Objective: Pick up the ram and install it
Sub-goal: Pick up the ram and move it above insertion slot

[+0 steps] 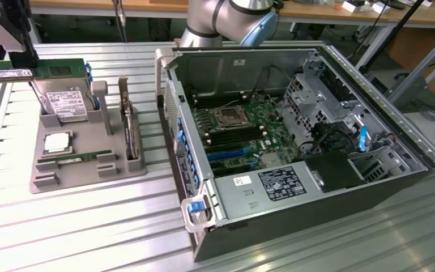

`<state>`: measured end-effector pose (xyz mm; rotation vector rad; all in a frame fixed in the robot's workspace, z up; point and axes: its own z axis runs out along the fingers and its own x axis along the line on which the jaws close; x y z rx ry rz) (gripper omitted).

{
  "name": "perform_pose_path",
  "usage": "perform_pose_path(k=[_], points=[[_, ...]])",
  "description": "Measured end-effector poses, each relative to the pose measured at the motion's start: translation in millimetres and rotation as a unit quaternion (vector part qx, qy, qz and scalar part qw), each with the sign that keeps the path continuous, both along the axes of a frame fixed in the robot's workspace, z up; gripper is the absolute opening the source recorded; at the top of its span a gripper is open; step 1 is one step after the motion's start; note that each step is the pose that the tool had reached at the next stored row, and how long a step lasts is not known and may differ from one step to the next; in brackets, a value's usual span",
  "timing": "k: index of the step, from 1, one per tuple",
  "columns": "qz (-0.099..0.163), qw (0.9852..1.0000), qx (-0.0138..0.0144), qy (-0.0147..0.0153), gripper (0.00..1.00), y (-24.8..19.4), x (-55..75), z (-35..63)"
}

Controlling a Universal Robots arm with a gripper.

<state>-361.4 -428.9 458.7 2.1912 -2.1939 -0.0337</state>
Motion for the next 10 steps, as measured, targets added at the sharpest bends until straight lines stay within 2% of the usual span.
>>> perform_pose_path(k=[8, 10], points=[[0.000, 1.0000, 0.0000, 0.0000, 0.12, 0.0, 0.0, 31.6], [0.000, 1.0000, 0.0000, 0.0000, 0.12, 0.0, 0.0, 36.1]])
